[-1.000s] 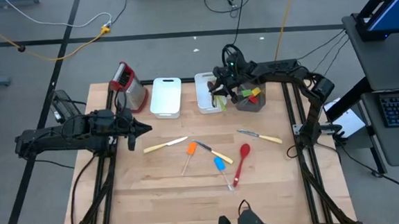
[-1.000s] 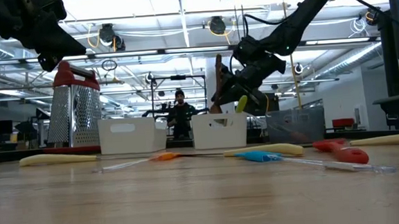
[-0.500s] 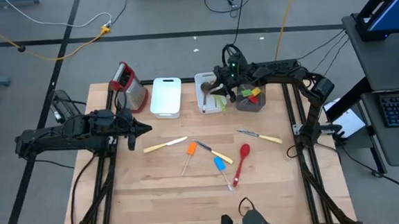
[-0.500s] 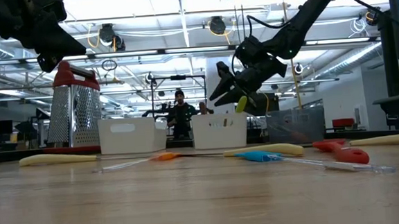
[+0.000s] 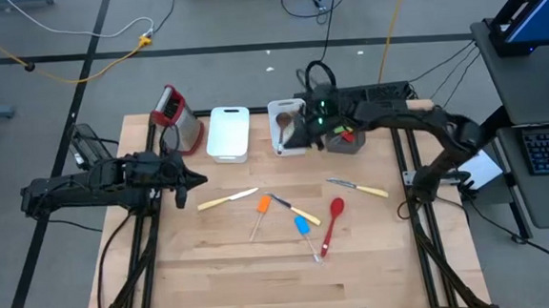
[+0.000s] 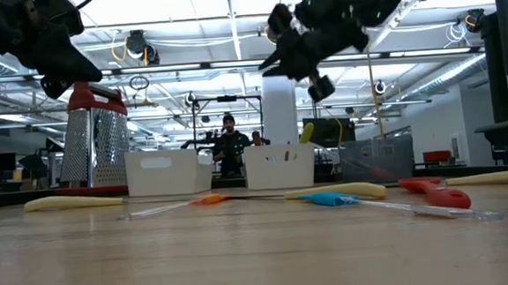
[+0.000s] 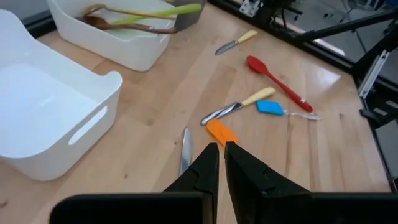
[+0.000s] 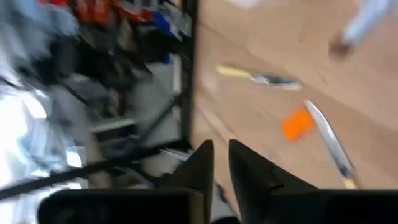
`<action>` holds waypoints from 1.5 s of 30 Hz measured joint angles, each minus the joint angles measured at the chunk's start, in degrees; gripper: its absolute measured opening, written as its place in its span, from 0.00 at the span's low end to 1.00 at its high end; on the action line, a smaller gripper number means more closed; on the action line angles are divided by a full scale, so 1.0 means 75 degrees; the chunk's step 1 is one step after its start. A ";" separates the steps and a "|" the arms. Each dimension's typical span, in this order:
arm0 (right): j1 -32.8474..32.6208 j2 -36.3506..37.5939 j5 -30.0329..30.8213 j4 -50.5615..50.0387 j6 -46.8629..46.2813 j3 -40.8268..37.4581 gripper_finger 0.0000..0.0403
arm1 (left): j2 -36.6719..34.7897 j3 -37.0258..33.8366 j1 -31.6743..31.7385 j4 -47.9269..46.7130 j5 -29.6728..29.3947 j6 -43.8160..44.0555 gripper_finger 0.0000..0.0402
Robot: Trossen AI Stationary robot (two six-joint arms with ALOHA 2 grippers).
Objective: Pick & Place Kitchen Items
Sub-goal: Put the red serving spoon into the right white bin
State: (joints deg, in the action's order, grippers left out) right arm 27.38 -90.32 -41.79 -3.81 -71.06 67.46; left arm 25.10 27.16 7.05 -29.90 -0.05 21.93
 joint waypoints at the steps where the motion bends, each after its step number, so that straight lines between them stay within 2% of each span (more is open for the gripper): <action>1: -0.0259 0.0177 0.0352 -0.0393 0.0210 0.0000 0.09 | 0.0003 0.0000 0.0000 -0.0033 0.0000 -0.0008 0.08; 5: -0.1269 0.0840 0.1969 -0.2137 0.0633 0.0000 0.01 | 0.0001 -0.0001 0.0000 -0.0062 0.0000 -0.0180 0.08; 9: -0.1983 0.1282 0.3459 -0.3428 0.0457 -0.0003 0.02 | 0.0002 -0.0003 0.0000 -0.0055 -0.0003 -0.0348 0.08; 12: -0.2278 0.1523 0.4210 -0.3951 0.0040 0.0000 0.03 | 0.0003 -0.0003 0.0000 -0.0110 -0.0003 -0.0345 0.08; 18: -0.2478 0.1730 0.4372 -0.4250 0.0230 0.0000 0.03 | 0.0003 -0.0003 0.0000 0.0008 -0.0006 -0.0259 0.08; 23: -0.2475 0.1724 0.4406 -0.4203 0.1511 0.0000 0.03 | 0.0000 -0.0003 -0.0006 0.0013 0.0025 -0.0037 0.08; 29: -0.2830 0.1675 0.4378 -0.4253 0.1415 0.0000 0.00 | -0.0049 -0.0003 -0.0009 -0.0057 0.0670 -0.0677 0.08; 34: -0.3709 0.1587 0.4778 -0.4905 0.0308 0.0000 0.00 | -0.0534 -0.0003 -0.0009 -0.0048 0.0752 -0.0735 0.08; 39: -0.4544 0.1457 0.4810 -0.5724 -0.1202 0.0000 0.00 | -0.1399 -0.0003 -0.0009 0.0017 0.0564 -0.0771 0.08; 45: -0.4818 0.1459 0.4973 -0.5973 -0.1645 0.0000 0.01 | -0.2298 -0.0003 -0.0009 0.0147 0.0462 -0.1081 0.08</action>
State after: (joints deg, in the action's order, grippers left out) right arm -8.75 -79.37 -4.49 -48.61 -83.40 67.46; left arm 7.87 27.14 6.98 -28.80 3.41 13.82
